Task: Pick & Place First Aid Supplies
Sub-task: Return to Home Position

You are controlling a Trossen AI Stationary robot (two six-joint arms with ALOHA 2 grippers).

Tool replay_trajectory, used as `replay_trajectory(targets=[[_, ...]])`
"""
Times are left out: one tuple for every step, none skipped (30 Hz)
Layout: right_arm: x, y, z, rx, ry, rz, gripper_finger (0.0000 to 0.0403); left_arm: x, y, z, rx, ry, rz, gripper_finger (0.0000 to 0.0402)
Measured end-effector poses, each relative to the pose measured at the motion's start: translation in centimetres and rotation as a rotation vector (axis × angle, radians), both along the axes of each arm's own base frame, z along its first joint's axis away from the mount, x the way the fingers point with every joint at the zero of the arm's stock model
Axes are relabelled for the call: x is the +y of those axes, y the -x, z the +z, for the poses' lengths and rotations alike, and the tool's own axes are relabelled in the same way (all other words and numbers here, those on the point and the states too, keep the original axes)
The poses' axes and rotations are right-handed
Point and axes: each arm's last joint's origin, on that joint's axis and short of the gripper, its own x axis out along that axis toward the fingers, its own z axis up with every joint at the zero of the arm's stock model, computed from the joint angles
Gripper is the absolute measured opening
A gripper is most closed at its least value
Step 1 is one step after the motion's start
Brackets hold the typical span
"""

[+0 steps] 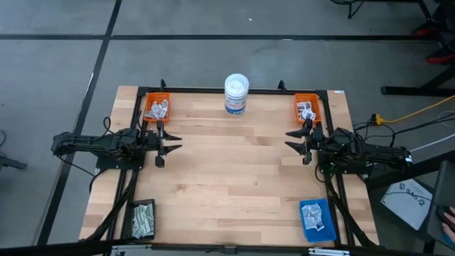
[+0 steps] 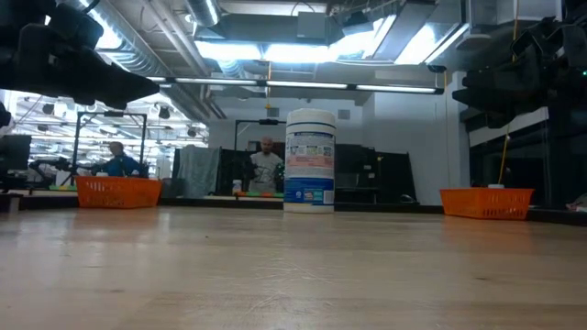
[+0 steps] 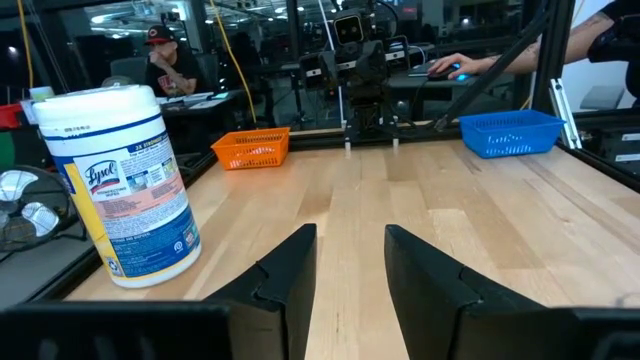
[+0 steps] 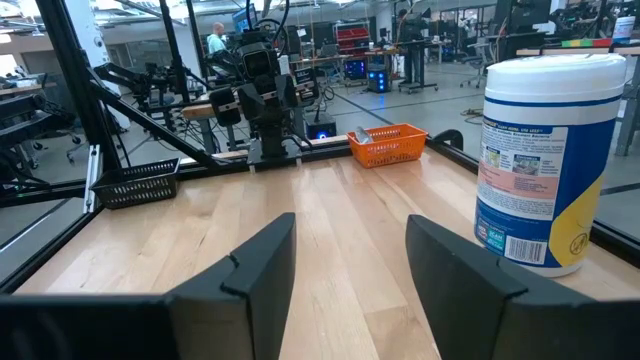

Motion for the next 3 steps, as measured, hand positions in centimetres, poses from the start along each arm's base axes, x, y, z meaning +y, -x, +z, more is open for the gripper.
replay_trajectory(targets=[[0.00,0.00,0.00,0.000,0.000,0.000,0.0191,0.00,0.00,0.00,0.000,0.000,0.000,0.0114],[0.00,0.00,0.00,0.000,0.000,0.000,0.0191,0.00,0.00,0.00,0.000,0.000,0.000,0.0114],[0.00,0.00,0.01,-0.001,0.000,0.000,0.0191,0.00,0.00,0.00,0.000,0.000,0.000,0.0114]])
